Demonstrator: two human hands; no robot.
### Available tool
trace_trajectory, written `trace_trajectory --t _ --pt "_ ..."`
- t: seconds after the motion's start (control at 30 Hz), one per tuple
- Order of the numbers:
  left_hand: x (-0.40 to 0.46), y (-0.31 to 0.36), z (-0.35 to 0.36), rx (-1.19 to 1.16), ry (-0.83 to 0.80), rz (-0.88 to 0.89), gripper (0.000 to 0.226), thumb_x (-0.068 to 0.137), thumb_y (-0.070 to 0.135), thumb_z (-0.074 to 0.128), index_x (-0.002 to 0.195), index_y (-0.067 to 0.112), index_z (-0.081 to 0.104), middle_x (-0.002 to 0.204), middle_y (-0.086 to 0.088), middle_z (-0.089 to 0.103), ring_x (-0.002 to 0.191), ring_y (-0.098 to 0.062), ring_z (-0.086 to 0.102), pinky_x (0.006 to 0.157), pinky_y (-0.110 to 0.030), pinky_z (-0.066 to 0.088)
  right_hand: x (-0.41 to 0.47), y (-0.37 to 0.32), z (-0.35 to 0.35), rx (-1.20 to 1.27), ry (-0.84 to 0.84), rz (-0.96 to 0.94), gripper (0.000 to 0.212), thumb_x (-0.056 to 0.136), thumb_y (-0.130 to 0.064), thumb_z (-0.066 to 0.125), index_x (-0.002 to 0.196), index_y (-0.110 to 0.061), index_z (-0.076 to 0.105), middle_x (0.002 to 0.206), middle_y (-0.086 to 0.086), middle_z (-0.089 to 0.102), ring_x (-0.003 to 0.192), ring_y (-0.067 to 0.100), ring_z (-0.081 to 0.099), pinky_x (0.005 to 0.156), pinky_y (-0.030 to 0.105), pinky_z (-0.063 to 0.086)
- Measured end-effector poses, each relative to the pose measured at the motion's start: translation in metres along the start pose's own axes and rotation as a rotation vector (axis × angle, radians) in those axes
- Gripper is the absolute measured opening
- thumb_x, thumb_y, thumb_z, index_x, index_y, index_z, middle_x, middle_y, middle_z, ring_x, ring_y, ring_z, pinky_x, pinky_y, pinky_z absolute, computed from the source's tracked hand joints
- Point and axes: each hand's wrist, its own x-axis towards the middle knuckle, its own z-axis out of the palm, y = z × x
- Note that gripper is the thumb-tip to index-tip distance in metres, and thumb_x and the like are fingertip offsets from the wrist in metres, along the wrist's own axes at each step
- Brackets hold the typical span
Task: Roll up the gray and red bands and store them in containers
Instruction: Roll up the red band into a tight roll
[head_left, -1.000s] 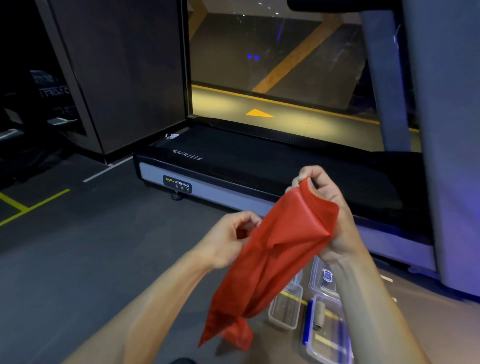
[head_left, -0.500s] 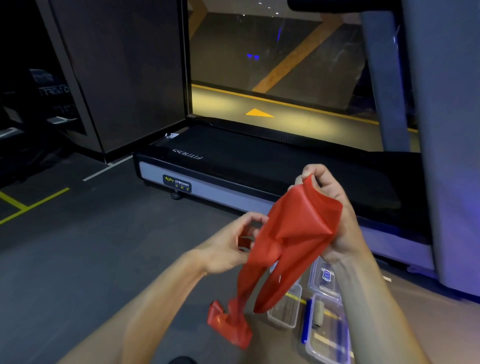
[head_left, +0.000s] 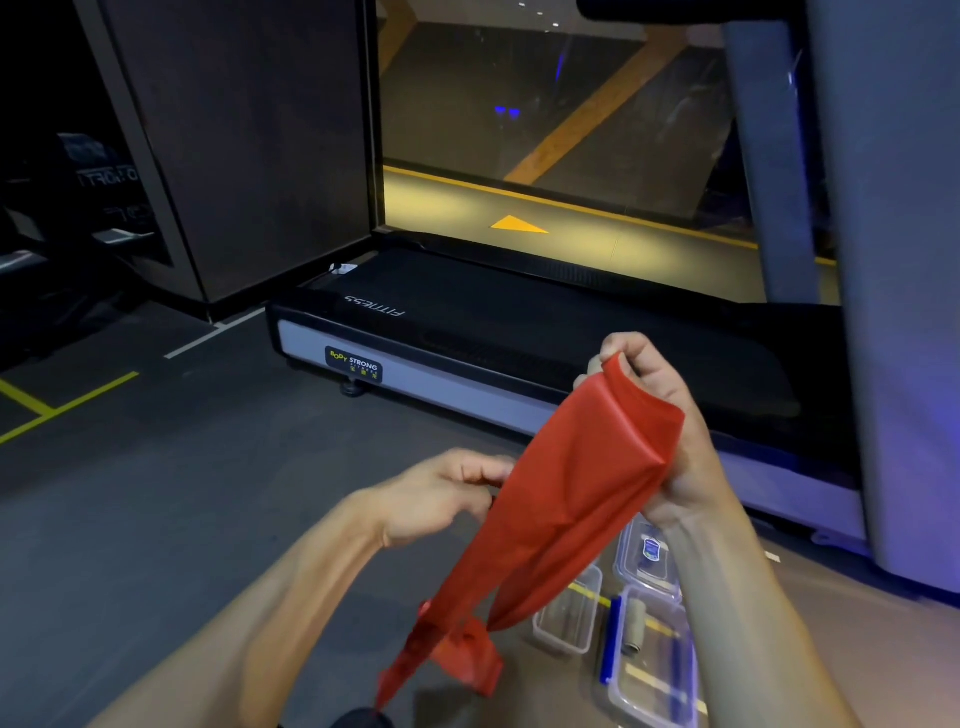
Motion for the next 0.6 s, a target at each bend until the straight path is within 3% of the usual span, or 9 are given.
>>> trace_trajectory --t 0.1,0.2,0.37,0.47,0.6 --pt "-0.0017 0.0043 0.0061 -0.081 0.049 0.013 0.041 0.078 0.0 0.054 0.116 0.001 0.069 0.11 -0.007 0.068 0.102 -0.018 0.058 0.093 -0.026 0.045 0.0007 0.0022 0.0013 0.011 -0.023 0.011 0.012 0.102 -0.012 0.052 0.094 -0.018 0.059 0.07 -0.002 0.054 0.058 0.008 0.053 0.055 0.024 0.048" --pt "-0.0048 0.0059 0.0053 0.05 0.15 0.106 0.014 0.097 0.012 0.064 0.101 0.001 0.072 0.092 -0.005 0.068 0.088 -0.014 0.058 0.084 -0.026 0.047 0.0004 0.0017 0.001 0.002 -0.012 0.018 0.018 0.106 -0.008 0.046 0.095 -0.017 0.057 0.07 -0.002 0.051 0.058 0.009 0.051 0.056 0.025 0.048" --pt "-0.0084 0.0082 0.004 0.178 0.263 0.175 0.011 0.101 0.012 0.061 0.098 0.01 0.071 0.096 -0.018 0.074 0.087 -0.024 0.068 0.088 -0.044 0.054 -0.0008 0.0 -0.0004 -0.026 0.058 0.01 0.018 0.104 -0.008 0.046 0.093 -0.017 0.057 0.073 -0.001 0.051 0.061 0.011 0.05 0.057 0.024 0.046" --pt "-0.0085 0.0095 0.0047 0.238 0.341 0.167 0.016 0.096 0.024 0.056 0.086 0.017 0.067 0.084 -0.016 0.072 0.077 -0.034 0.068 0.078 -0.052 0.053 -0.0006 0.0009 -0.001 -0.018 0.057 0.008 0.015 0.102 -0.013 0.05 0.092 -0.018 0.06 0.074 0.0 0.051 0.062 0.01 0.049 0.057 0.024 0.043" --pt "-0.0084 0.011 0.0036 0.36 0.45 0.176 0.024 0.091 0.03 0.05 0.068 0.025 0.051 0.062 0.004 0.048 0.061 -0.014 0.045 0.064 -0.045 0.042 -0.0018 0.0016 0.0012 -0.023 0.041 0.014 0.009 0.099 -0.016 0.051 0.093 -0.016 0.057 0.073 0.001 0.05 0.059 0.008 0.05 0.055 0.022 0.044"
